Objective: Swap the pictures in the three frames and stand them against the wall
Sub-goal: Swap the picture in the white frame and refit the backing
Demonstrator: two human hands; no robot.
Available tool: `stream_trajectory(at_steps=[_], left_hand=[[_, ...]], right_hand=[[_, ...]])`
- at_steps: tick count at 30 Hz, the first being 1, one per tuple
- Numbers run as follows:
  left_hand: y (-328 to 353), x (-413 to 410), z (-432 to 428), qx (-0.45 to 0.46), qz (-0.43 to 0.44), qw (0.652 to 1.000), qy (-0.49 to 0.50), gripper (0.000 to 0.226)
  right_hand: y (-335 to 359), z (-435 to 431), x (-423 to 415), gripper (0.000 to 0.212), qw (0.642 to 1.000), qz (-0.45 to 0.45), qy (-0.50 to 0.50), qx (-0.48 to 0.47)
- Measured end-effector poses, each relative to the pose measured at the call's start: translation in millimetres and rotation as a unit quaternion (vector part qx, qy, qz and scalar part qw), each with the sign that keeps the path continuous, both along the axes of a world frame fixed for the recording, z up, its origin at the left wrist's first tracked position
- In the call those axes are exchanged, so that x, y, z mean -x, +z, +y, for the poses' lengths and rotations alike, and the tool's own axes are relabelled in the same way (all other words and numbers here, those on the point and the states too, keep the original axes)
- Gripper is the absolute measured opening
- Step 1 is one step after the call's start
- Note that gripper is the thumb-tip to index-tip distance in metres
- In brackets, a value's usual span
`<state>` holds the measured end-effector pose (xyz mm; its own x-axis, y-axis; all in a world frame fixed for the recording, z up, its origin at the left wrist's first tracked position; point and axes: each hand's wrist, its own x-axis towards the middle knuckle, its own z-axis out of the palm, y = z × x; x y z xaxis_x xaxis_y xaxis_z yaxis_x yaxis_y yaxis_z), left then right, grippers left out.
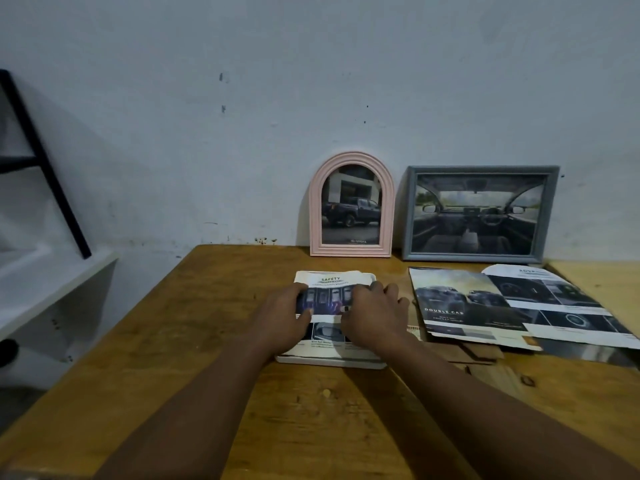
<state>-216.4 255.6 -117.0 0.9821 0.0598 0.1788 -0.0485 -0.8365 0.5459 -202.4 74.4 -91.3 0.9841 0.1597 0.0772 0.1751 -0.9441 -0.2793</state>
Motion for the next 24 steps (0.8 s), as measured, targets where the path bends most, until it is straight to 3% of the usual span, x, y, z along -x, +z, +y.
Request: stream_trajectory(at_steps=[11,17,21,24], left_hand=[[-15.0,-2.7,-10.3,0.007,-0.01,1.0,-0.011,0.05],[-11.1,-1.4,-7.2,0.187,0.033,0.982,0.026,0.049],[-11.9,-0.9,-10.0,0.086,0.043,0.995,0.007,0.064],[-6.6,-0.1,-11.7,0.047,0.045,0.998,-0.006,0.061]], right_hand=[[-18.2,-11.7,2.0,0.051,0.997,-0.059,0.043,0.027],[-24.4,-9.8,-0.1,0.046,0.993,-0.116,0.016,0.001],[-32.1,-10.7,-3.2,0.048,0.996,-0.084,0.038,-0.013],[-28.9,-12.1,-5.6,0.047,0.996,-0.071,0.046,-0.009]])
